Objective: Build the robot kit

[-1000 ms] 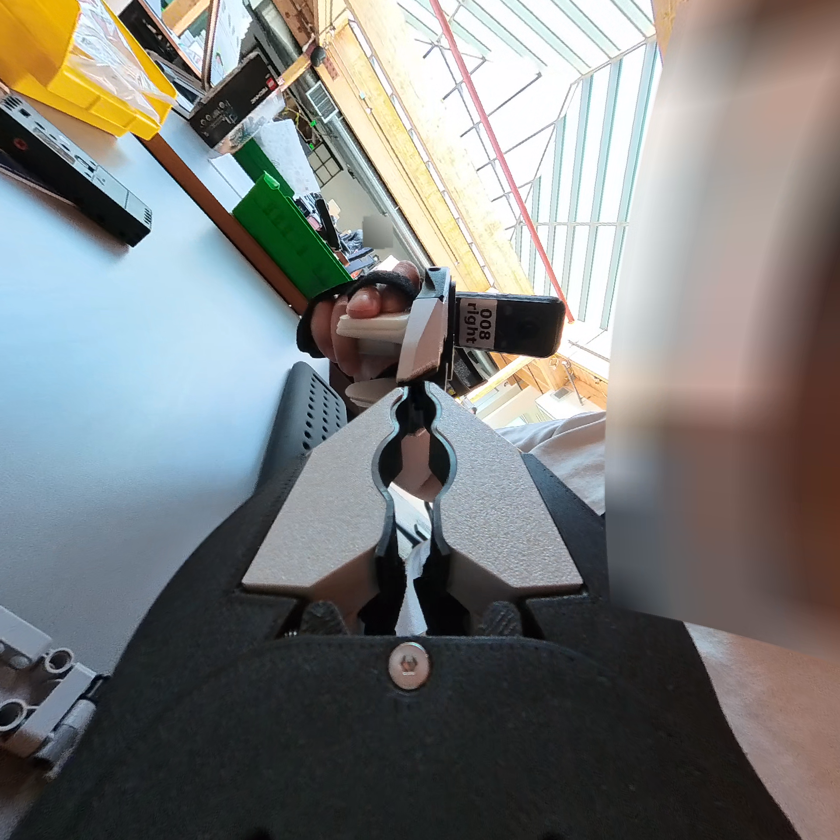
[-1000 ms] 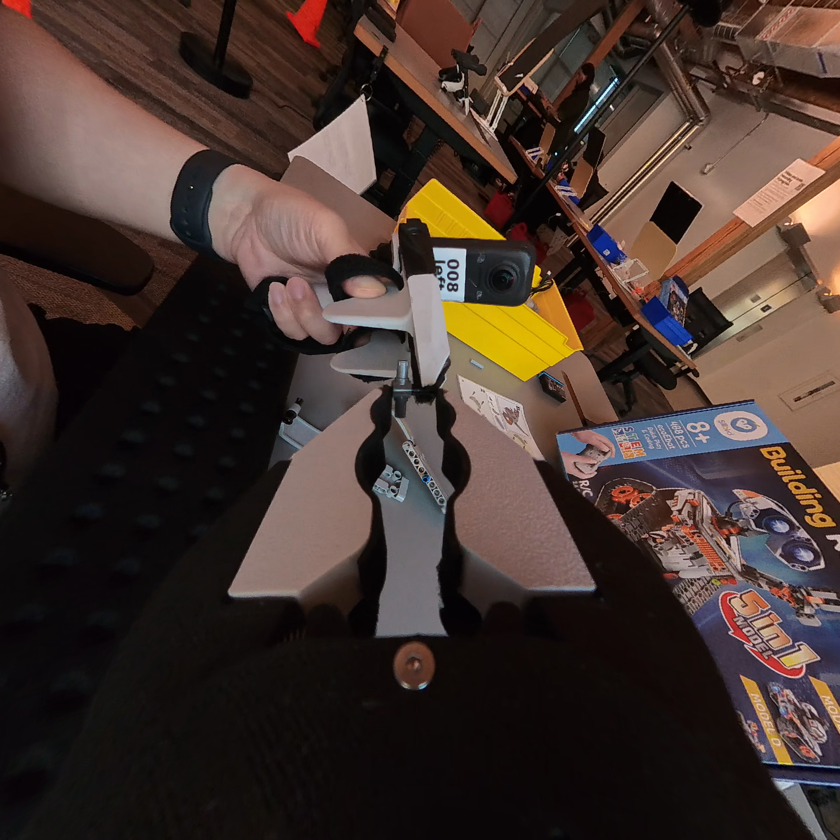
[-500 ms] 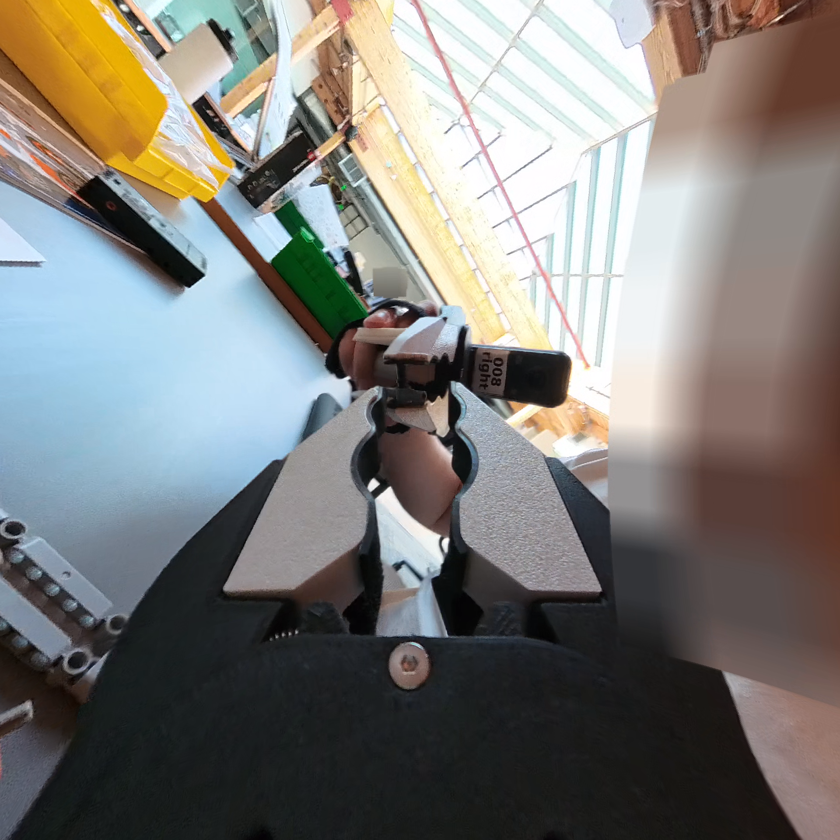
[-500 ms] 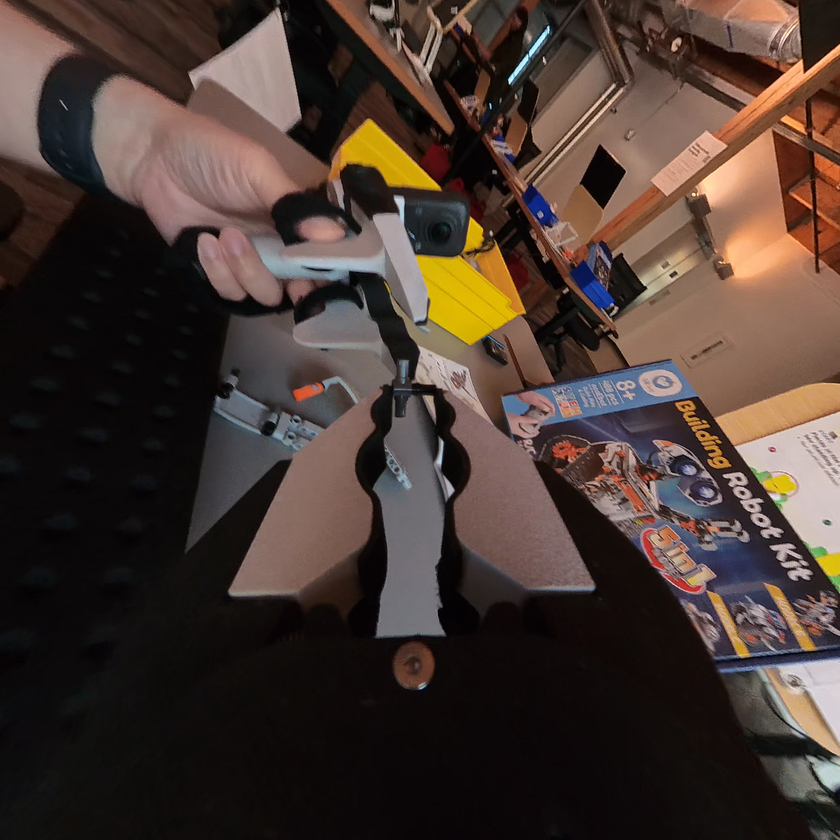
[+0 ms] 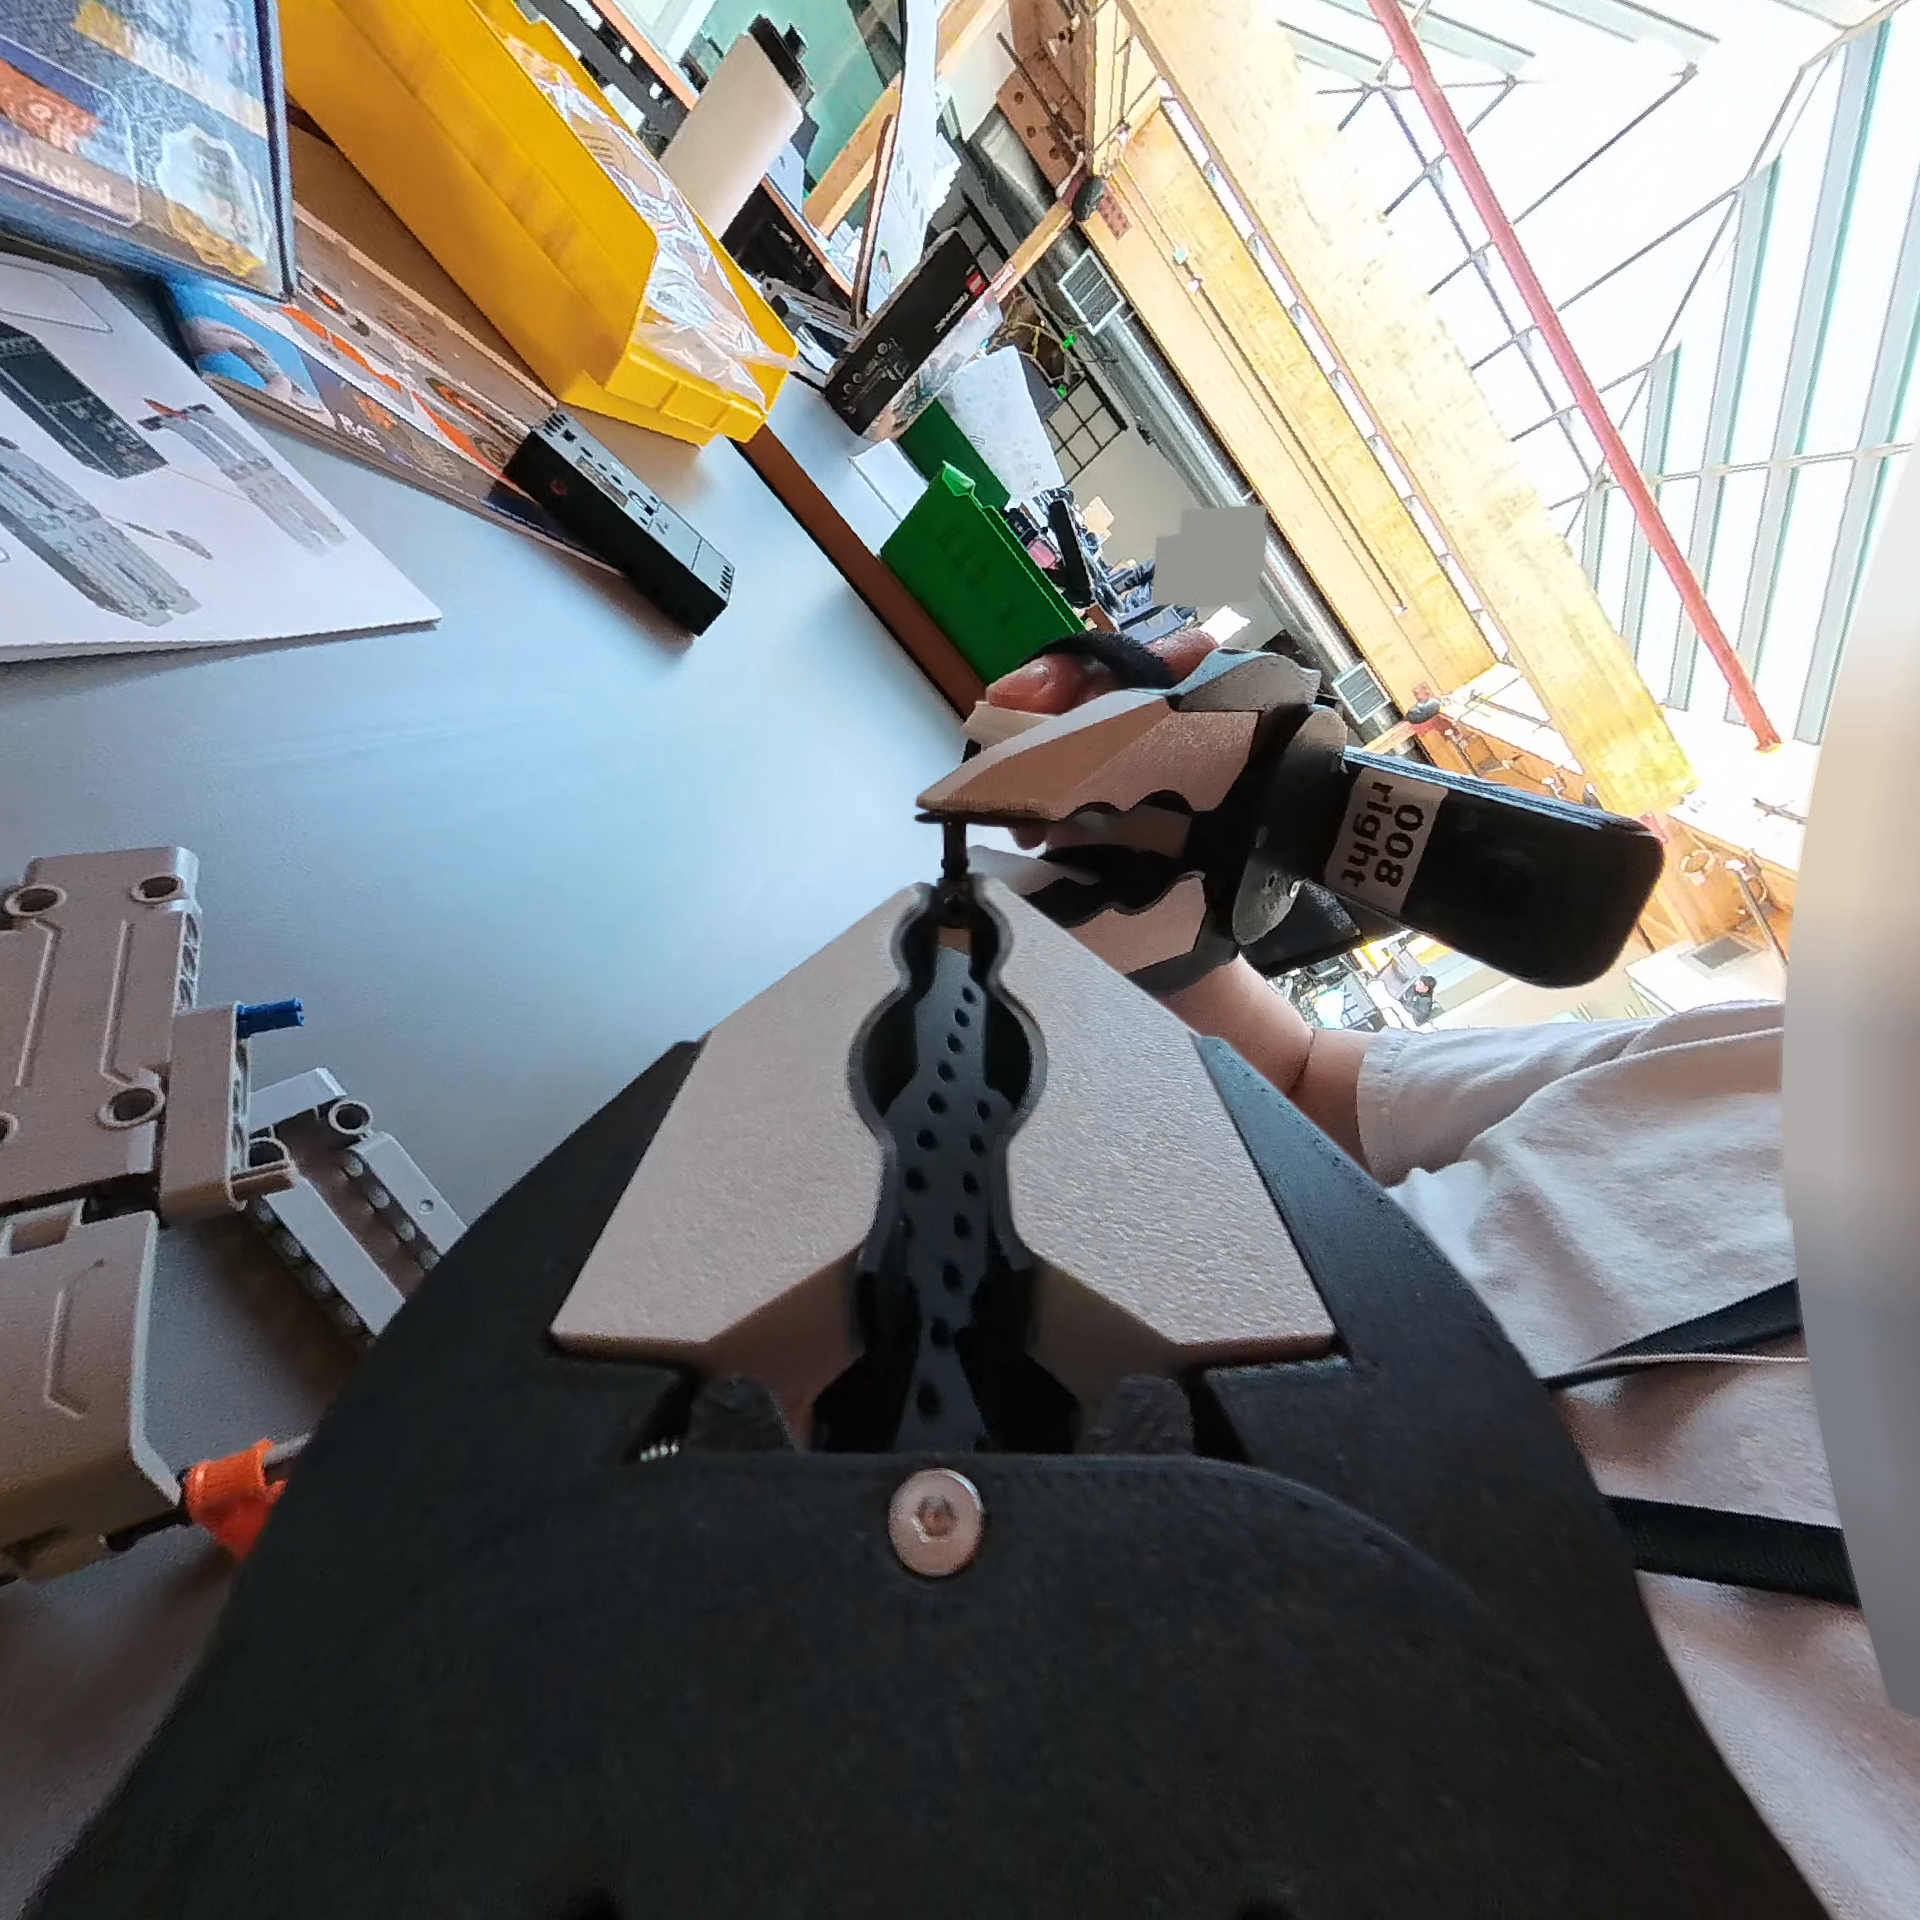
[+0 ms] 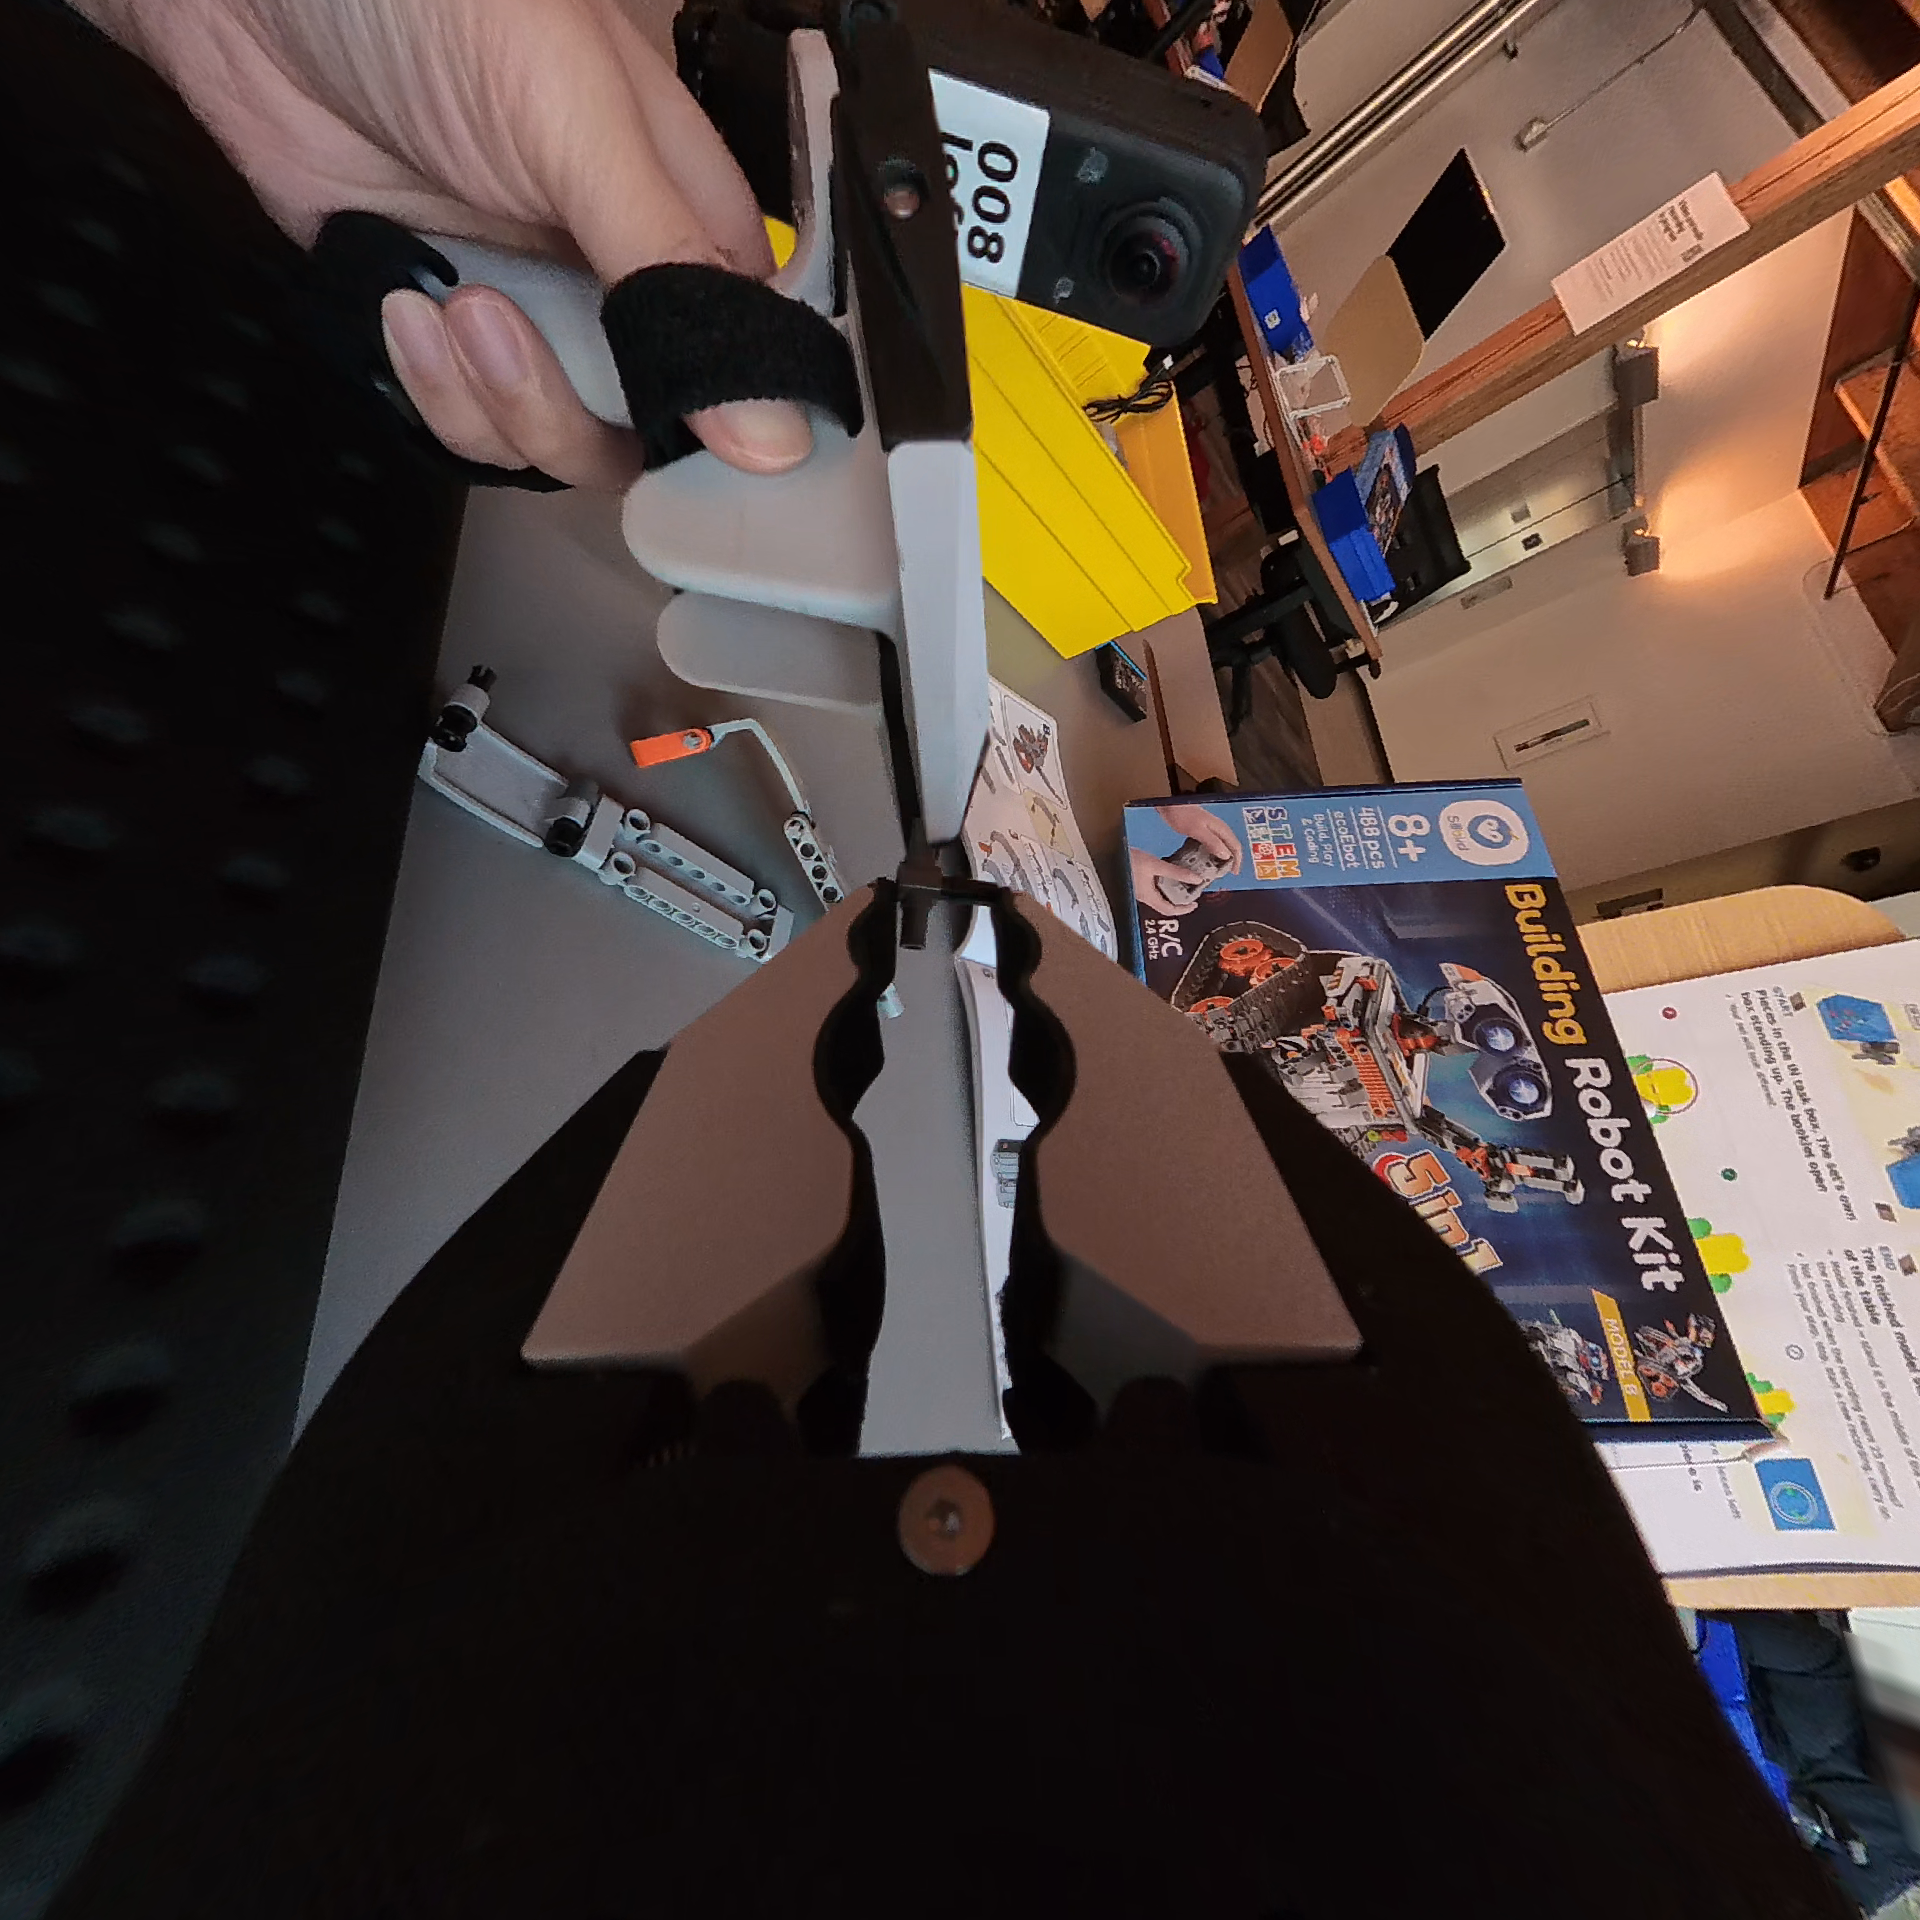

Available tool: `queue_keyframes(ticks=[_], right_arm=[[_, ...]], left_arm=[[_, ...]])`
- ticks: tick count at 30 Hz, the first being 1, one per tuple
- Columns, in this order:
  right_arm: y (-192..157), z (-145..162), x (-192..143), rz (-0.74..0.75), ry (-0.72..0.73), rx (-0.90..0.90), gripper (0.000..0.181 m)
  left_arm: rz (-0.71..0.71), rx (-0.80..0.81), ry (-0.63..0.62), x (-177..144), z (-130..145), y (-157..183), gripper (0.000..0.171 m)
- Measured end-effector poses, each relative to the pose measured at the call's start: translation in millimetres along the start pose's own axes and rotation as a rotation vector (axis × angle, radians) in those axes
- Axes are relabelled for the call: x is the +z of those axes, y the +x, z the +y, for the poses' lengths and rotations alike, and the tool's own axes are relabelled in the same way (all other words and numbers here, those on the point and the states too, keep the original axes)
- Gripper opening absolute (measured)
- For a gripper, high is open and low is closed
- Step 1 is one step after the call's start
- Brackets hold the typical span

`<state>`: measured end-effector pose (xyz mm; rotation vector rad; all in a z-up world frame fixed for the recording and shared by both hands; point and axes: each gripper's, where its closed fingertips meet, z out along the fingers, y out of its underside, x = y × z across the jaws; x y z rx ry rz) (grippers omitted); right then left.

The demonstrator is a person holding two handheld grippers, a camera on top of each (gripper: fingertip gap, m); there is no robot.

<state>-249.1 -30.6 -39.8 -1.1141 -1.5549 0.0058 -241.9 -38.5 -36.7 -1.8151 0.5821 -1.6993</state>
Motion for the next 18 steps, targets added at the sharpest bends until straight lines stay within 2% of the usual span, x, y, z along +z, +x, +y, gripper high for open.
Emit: queue_keyframes(ticks=[9,18], right_arm=[[0.2,-5.7,-0.8,-0.011,0.071,0.119,0.020],[1.2,-6.0,-2.7,-0.021,0.072,0.138,0.016]], left_arm=[[0.005,0.020,-0.027,3.4,2.2,3.4,0.002],[0.012,0.003,-0.017,4.5,0.8,7.0,0.001]])
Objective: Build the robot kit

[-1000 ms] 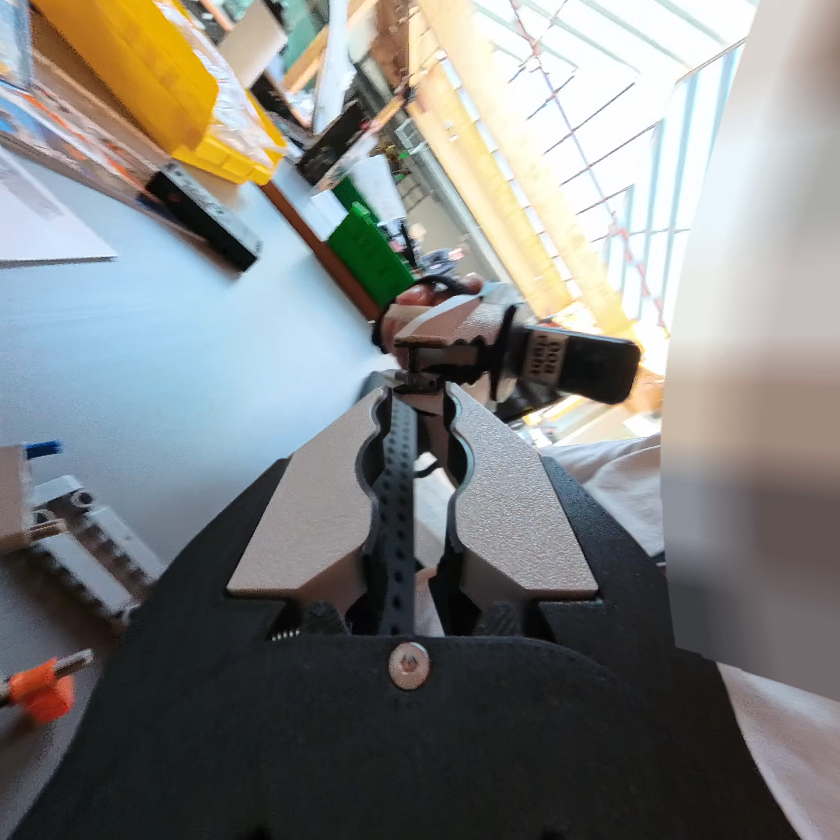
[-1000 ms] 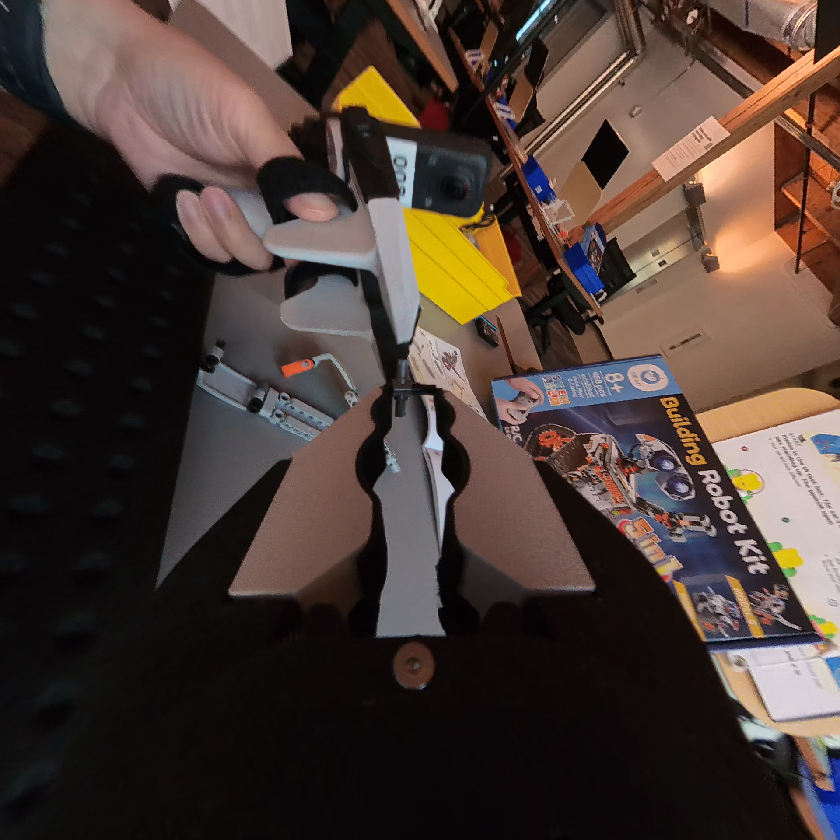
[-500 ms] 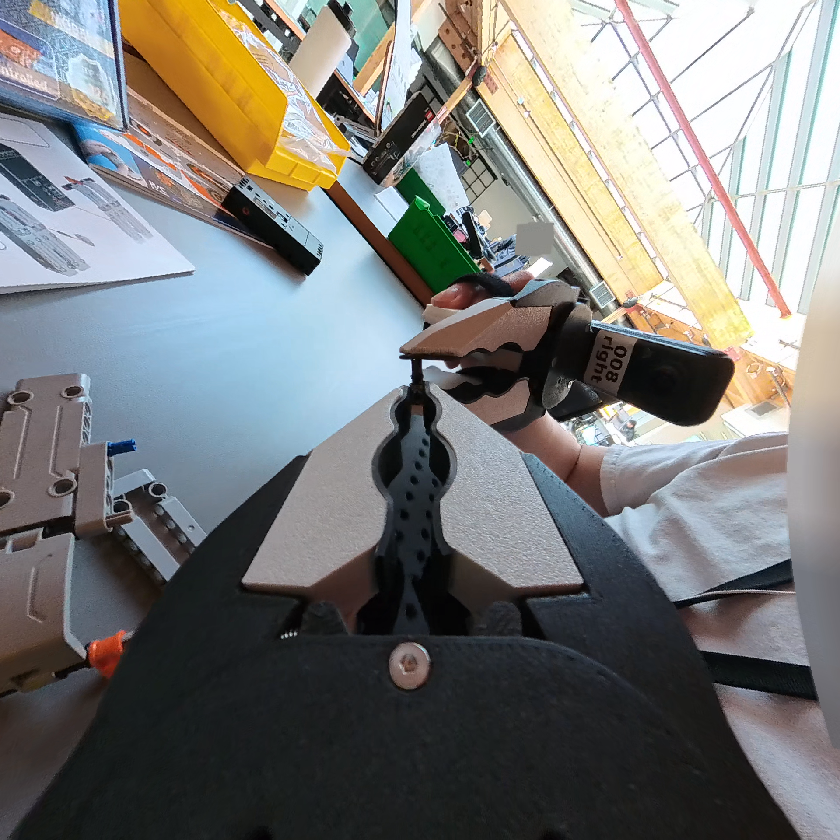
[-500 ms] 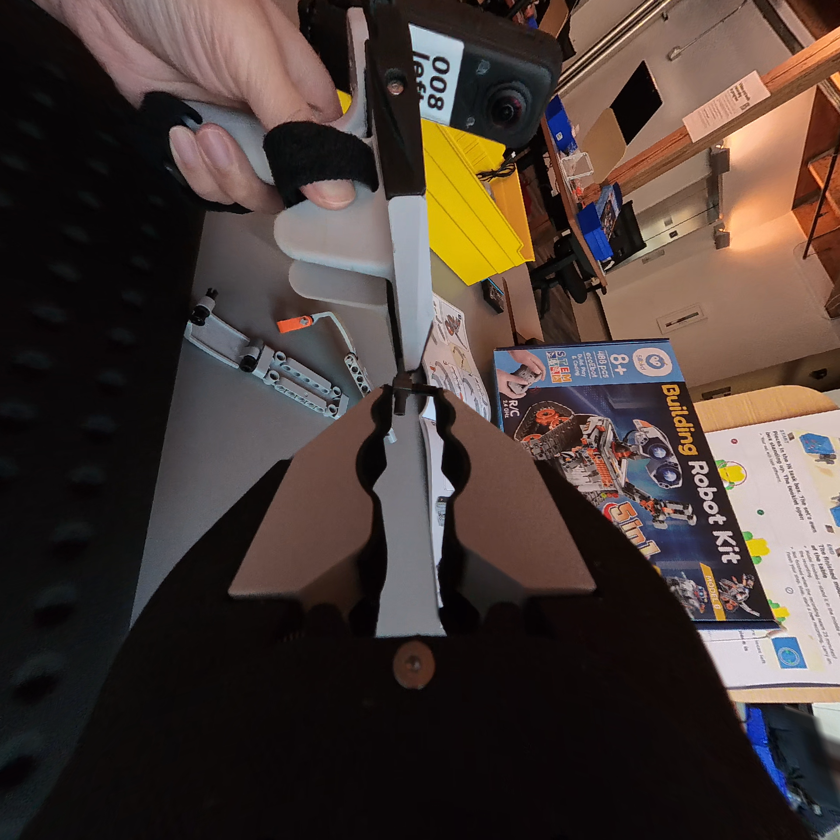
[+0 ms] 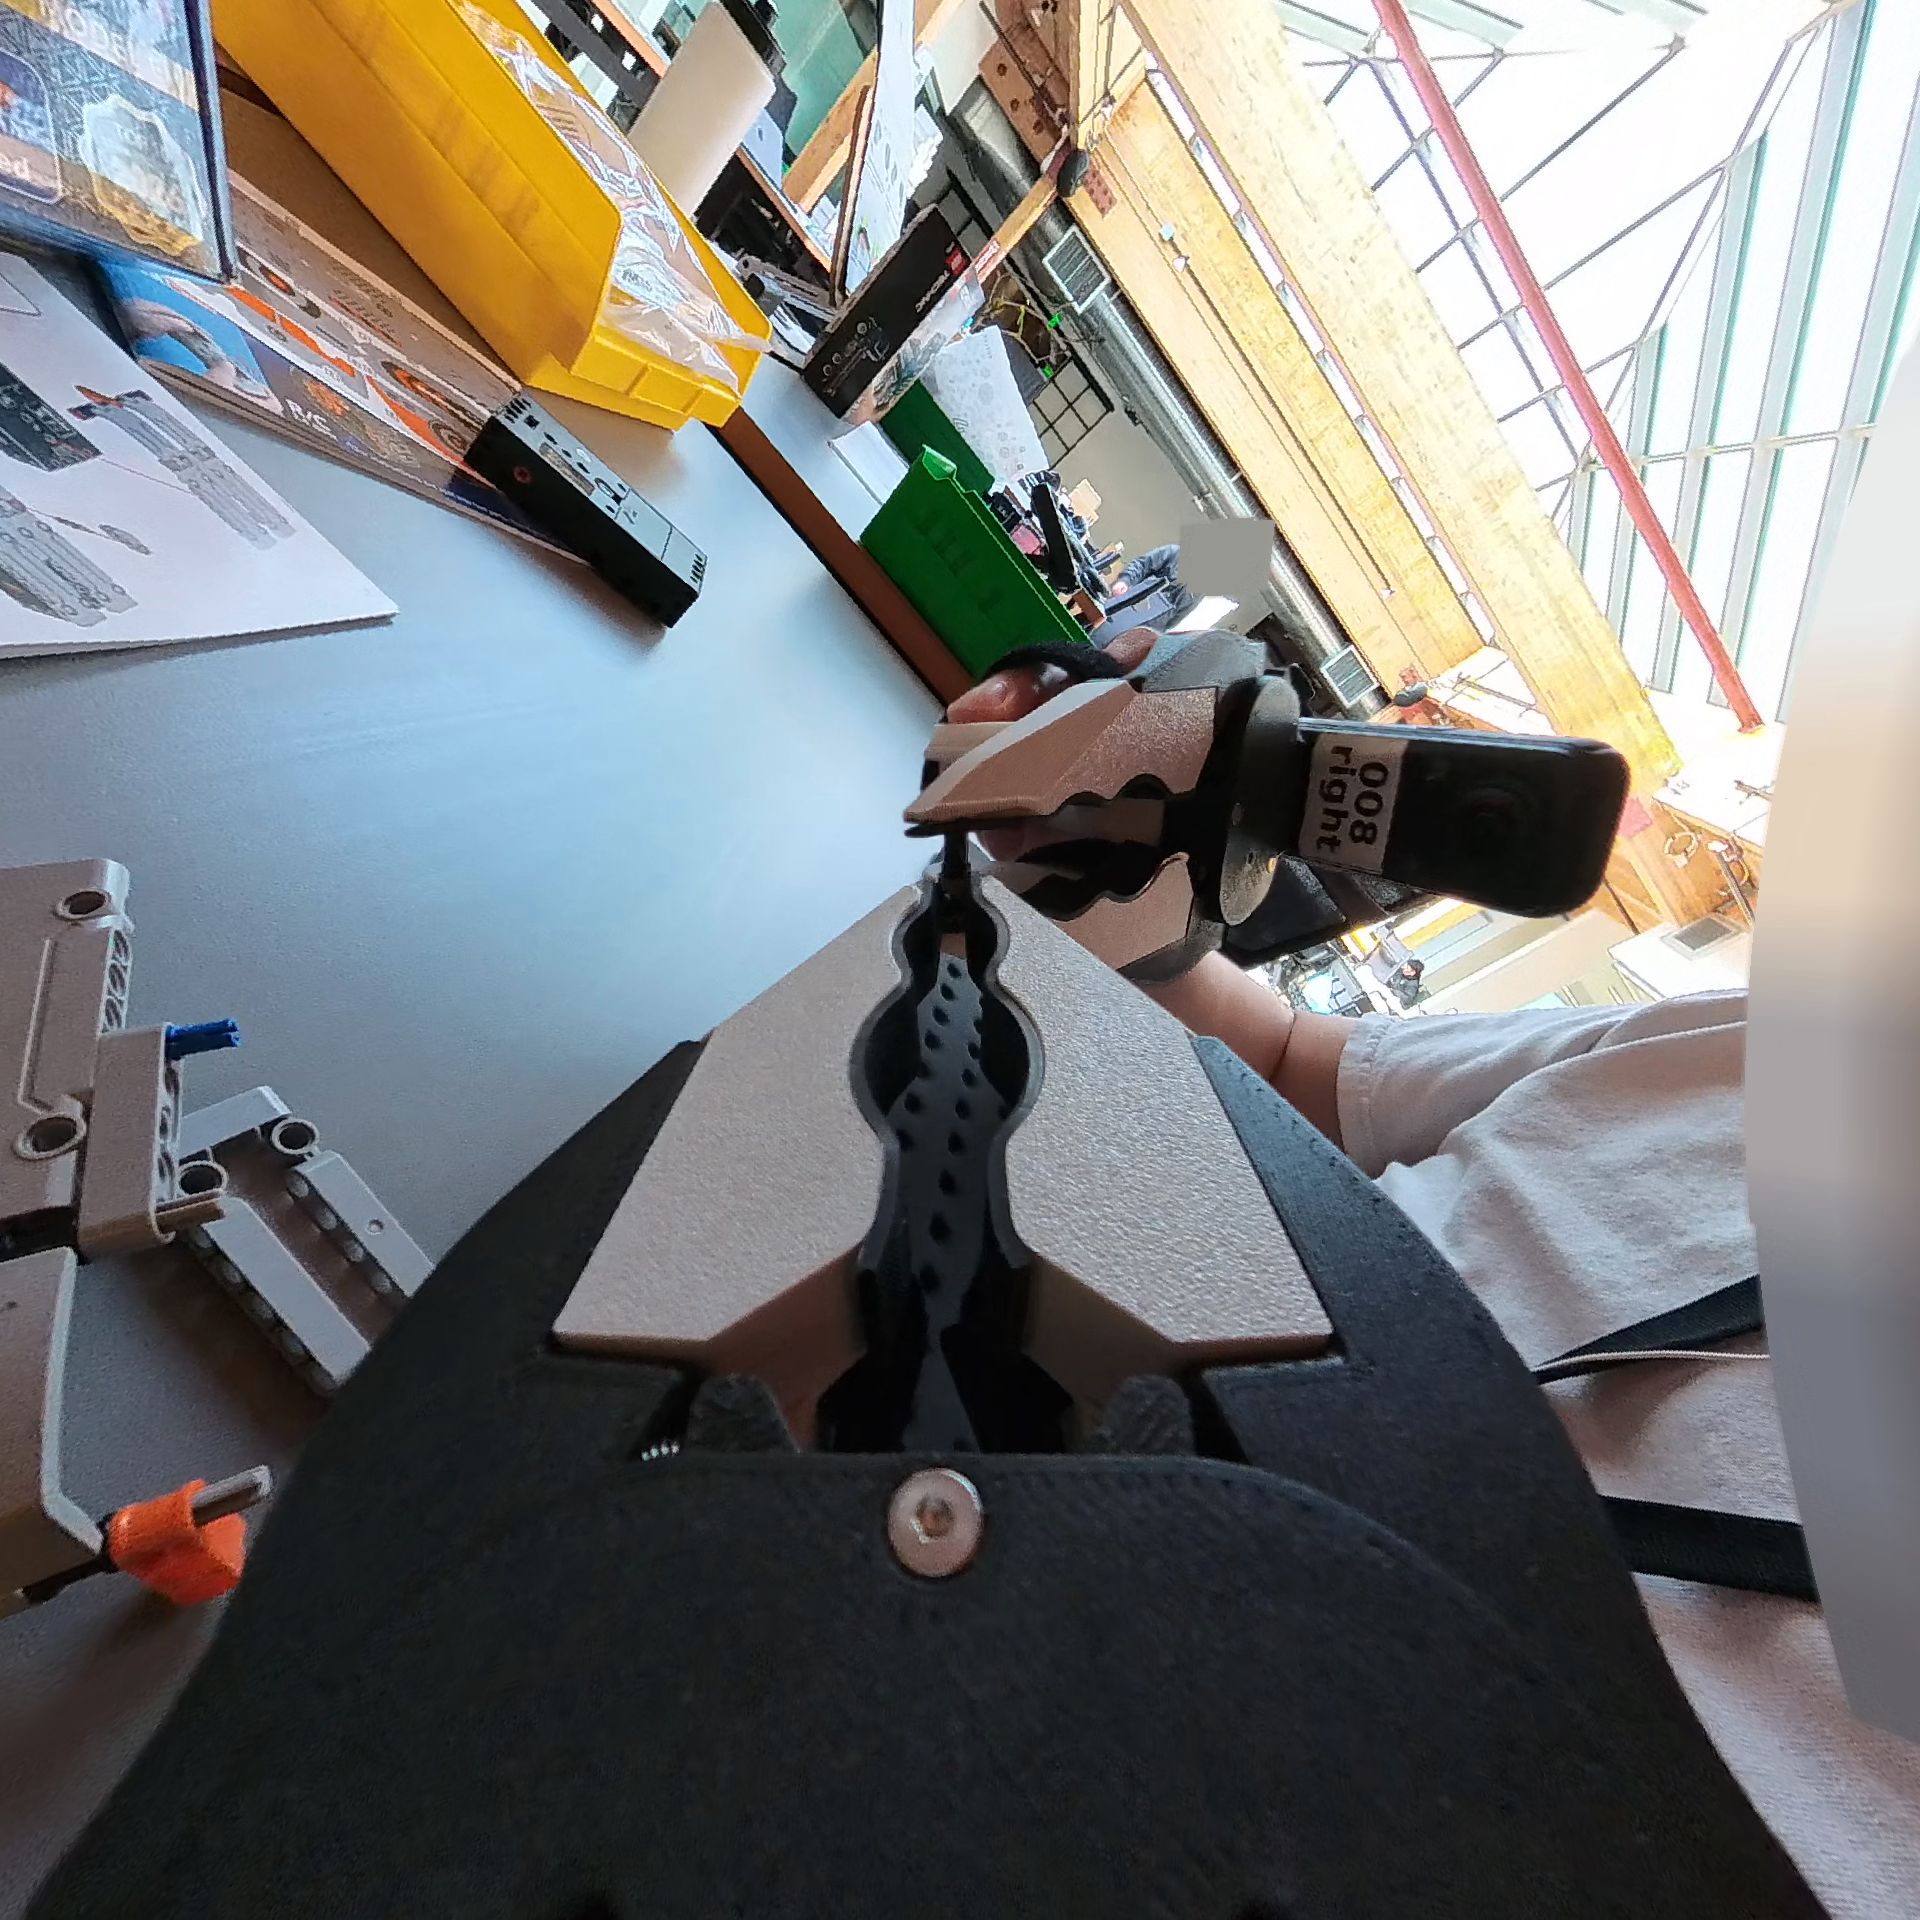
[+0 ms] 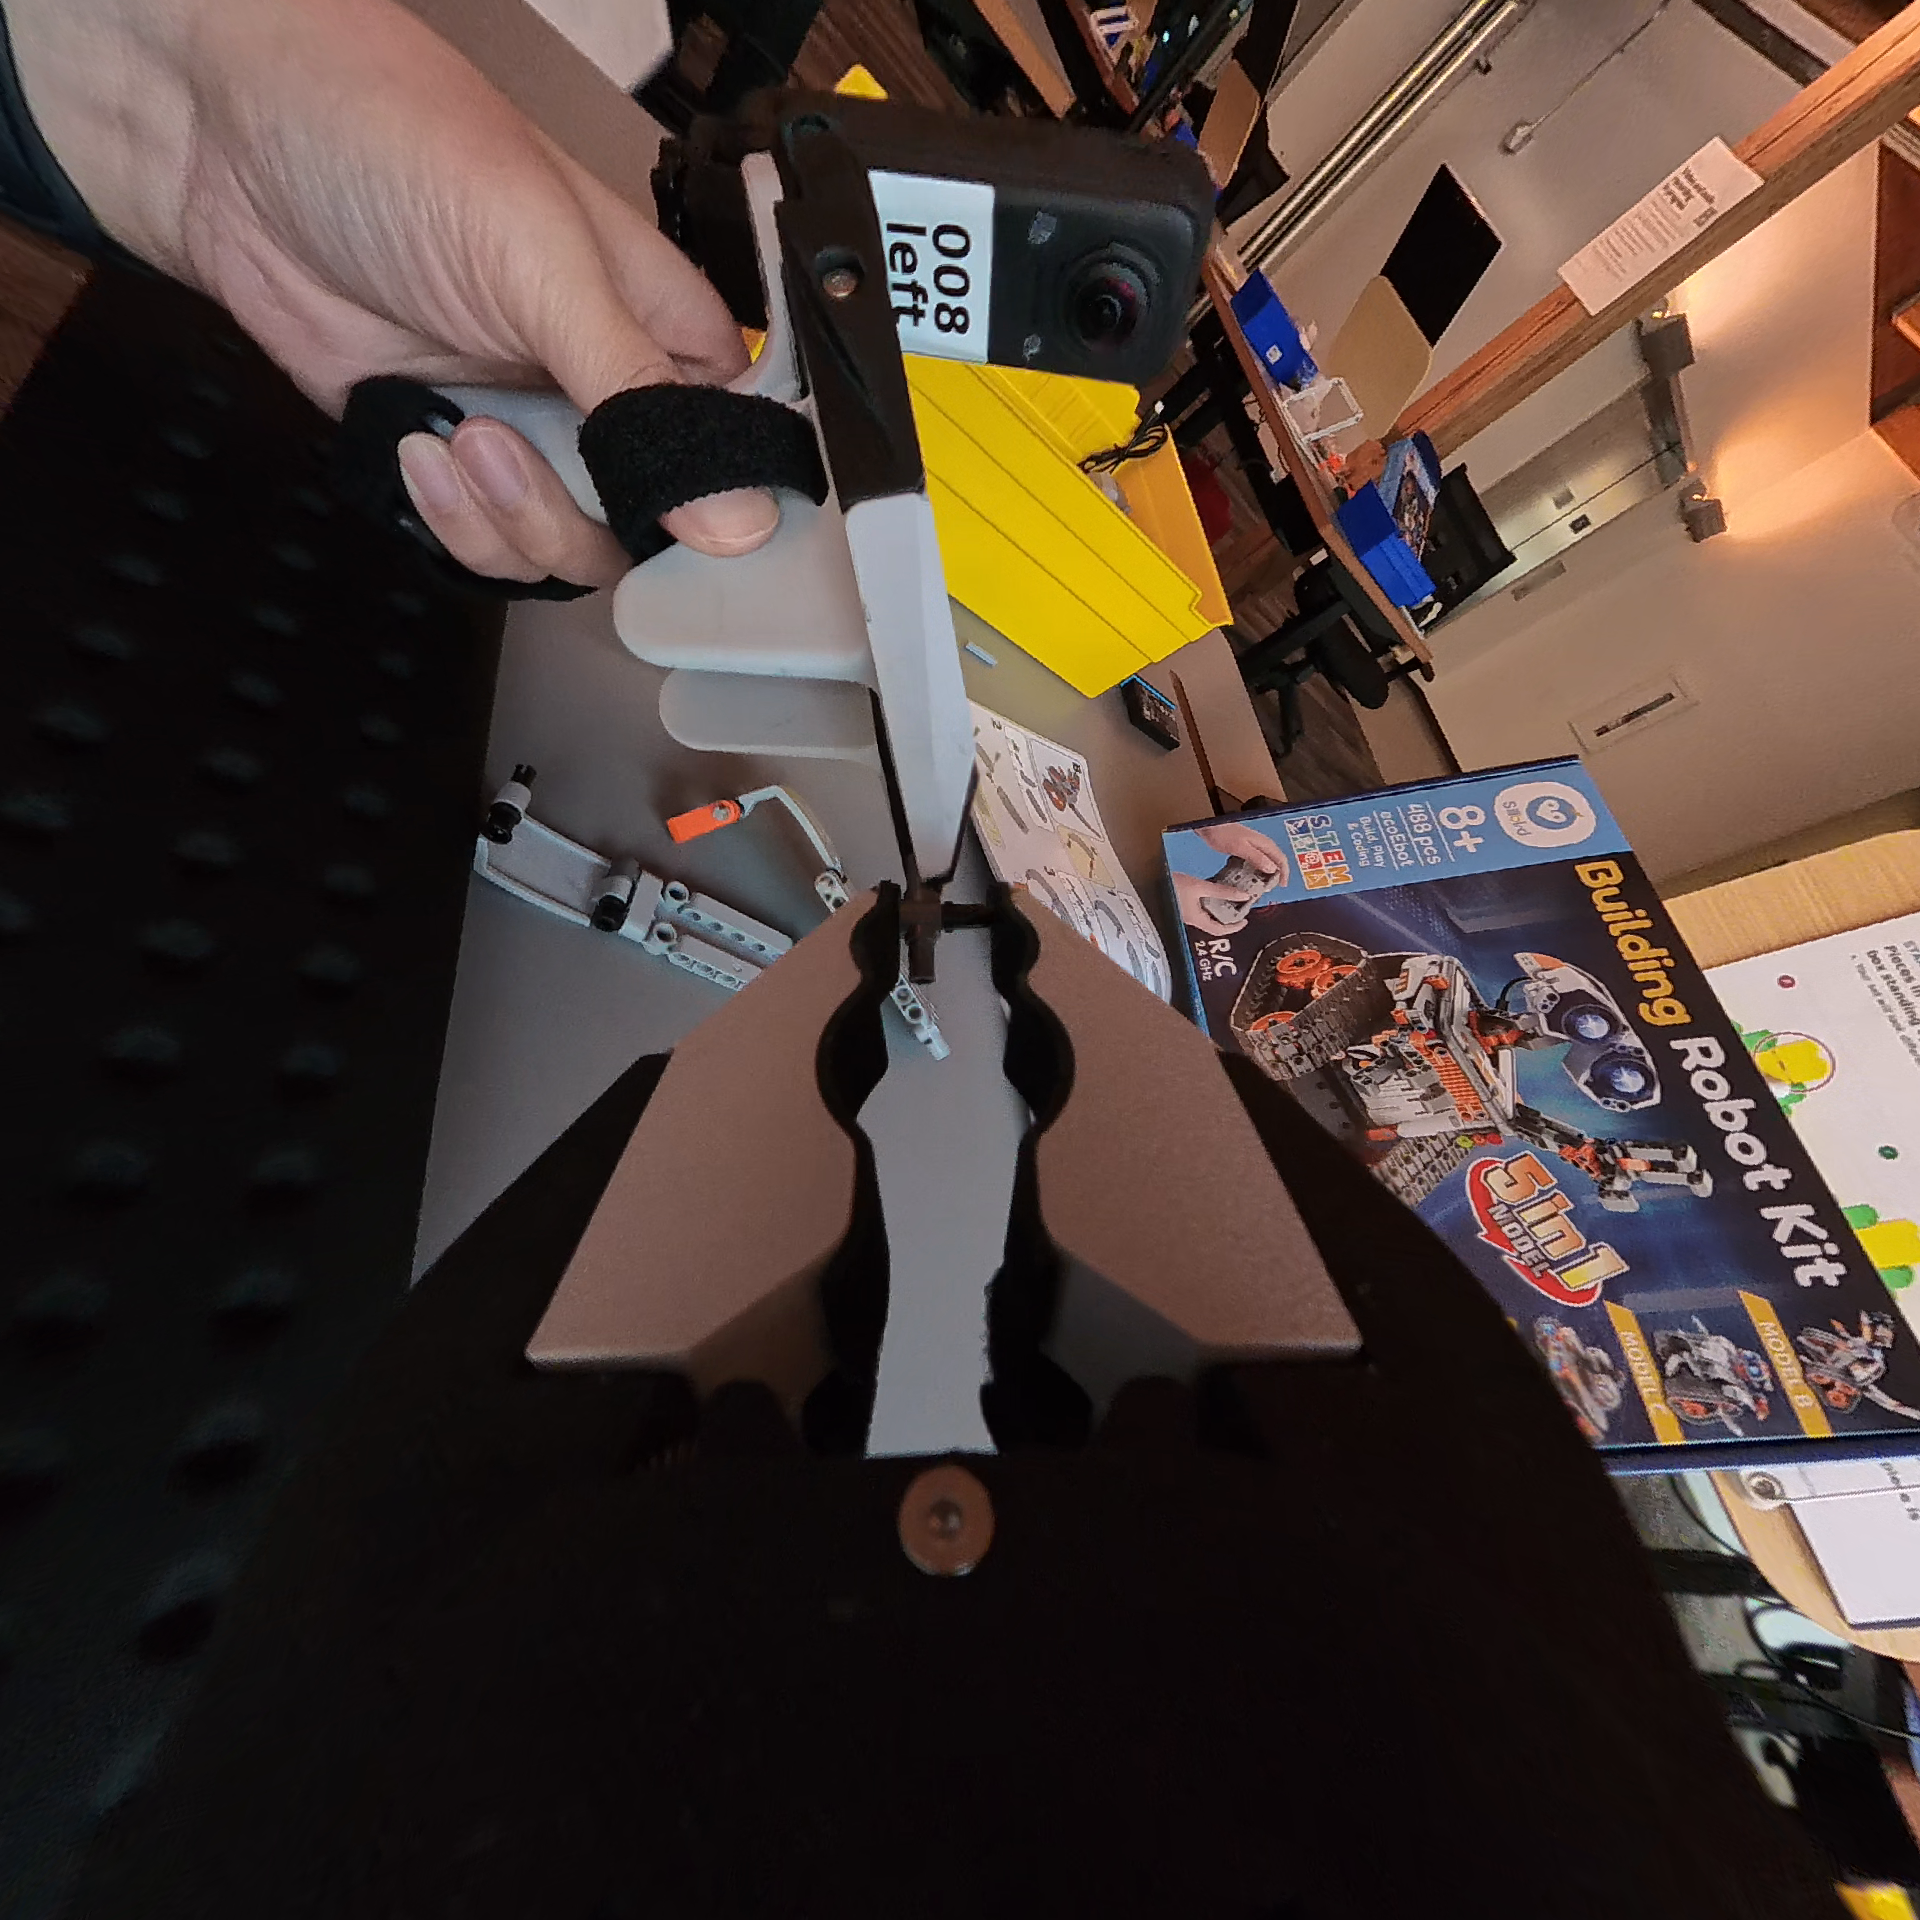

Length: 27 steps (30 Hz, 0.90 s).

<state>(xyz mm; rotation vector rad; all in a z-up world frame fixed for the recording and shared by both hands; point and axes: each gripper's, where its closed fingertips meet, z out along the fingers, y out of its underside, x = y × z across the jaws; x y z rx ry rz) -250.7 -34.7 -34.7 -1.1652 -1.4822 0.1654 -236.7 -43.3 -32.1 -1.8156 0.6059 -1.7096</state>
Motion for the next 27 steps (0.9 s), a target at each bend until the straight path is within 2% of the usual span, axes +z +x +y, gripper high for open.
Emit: queue_keyframes(ticks=[9,14,17,21,23,27], right_arm=[[-3,6,-1,0.005,0.035,0.061,0.015],[1,5,3,-0.016,0.082,0.210,0.016],[7,9,3,0.035,0.044,0.132,0.037],[-3,9,5,-0.010,0.028,0.101,0.035],[-6,6,3,-0.041,0.045,0.113,0.021],[-4,7,1,-0.056,0.033,0.112,0.016]], left_arm=[[-0.006,-0.046,-0.002,3,4,-5,0.002],[0.045,-0.154,0.045,-1,-2,-7,0.001],[0.059,-0.218,0.060,-3,-2,-10,0.002],[0.051,-0.216,0.049,-3,1,-11,0.001],[0.035,-0.201,0.042,-3,2,-12,0.001],[0.027,-0.186,0.024,-1,4,-10,0.002]])
